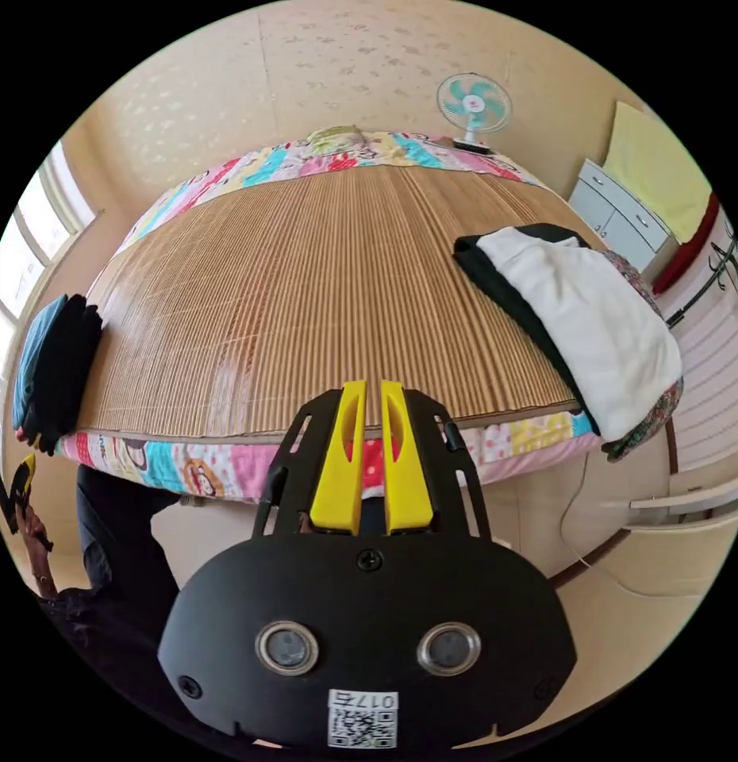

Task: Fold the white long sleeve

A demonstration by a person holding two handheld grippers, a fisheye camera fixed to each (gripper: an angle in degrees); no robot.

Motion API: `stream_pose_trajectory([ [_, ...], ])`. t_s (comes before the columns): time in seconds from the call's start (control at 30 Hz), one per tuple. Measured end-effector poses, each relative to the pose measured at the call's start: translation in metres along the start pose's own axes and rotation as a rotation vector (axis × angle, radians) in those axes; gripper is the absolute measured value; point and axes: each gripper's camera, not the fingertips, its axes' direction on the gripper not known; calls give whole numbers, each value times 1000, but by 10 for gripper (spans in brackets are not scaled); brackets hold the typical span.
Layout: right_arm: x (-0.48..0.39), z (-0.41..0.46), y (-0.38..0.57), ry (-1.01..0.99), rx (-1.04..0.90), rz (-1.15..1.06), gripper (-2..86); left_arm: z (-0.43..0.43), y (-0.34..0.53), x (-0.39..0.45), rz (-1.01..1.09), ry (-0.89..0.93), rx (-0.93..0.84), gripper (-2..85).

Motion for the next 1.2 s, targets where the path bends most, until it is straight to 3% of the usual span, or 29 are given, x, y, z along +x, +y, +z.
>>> stream_pose_trajectory([
  [0.07,48,-17,-14,31,49,82,48,64,-16,28,85,162,-242,0],
  [0.17,93,-35,-39,123,127,175,71,109,-18,60,101,329,-352,-8],
  [0.33,141,-38,-73,202,199,303,86,129,-7,82,50,464,-297,-10],
  [0.43,166,8,-86,181,25,375,77,136,0,83,34,431,-343,-10],
  [0.6,152,0,-90,190,58,374,29,125,6,73,28,434,-315,-10],
  [0.73,135,-57,-99,123,199,377,12,102,6,63,69,461,-225,-10],
  [1.0,47,-199,-119,-145,578,114,8,63,13,39,139,488,-120,-10],
  [1.07,-1,-229,-110,-355,661,-85,9,56,19,27,142,522,-92,-10],
  [1.2,-87,-221,-81,-514,593,-312,11,51,30,5,108,514,-40,-10],
])
